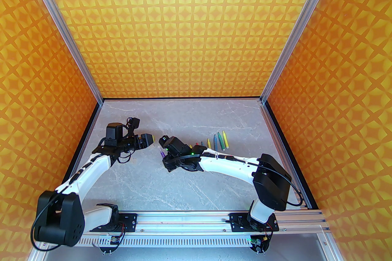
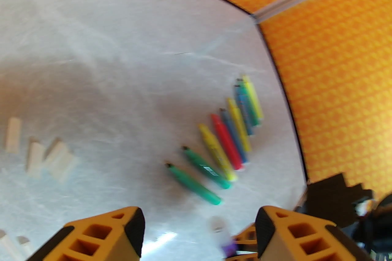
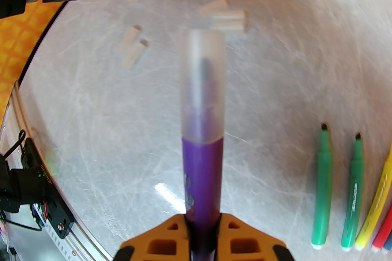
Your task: Open the pen caps
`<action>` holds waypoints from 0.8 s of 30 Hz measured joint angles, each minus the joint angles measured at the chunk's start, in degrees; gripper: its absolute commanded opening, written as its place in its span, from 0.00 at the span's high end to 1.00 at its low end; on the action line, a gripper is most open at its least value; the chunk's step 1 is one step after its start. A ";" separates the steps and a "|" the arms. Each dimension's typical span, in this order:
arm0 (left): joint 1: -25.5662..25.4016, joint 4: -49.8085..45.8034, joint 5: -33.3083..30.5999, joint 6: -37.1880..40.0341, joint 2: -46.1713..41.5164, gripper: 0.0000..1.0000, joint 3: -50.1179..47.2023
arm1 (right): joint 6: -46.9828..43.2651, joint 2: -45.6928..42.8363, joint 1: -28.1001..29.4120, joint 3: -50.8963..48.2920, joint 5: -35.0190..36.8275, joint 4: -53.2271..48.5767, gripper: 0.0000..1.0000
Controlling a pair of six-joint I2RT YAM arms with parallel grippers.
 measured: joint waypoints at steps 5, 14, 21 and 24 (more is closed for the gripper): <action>-0.85 0.44 1.88 -1.20 -2.47 0.35 -1.18 | -1.49 -0.24 0.00 0.00 -0.83 1.79 1.00; -0.92 0.17 2.54 -2.58 -2.78 0.41 -2.45 | -2.10 -2.10 0.00 0.02 -1.44 3.82 1.00; -0.92 0.11 2.56 -3.02 -2.78 0.50 -2.45 | -2.71 -2.21 0.00 0.57 -1.86 4.37 1.00; -0.92 0.00 2.73 -3.10 -2.78 0.54 -2.45 | -3.08 -2.21 0.00 1.11 -2.03 4.61 1.00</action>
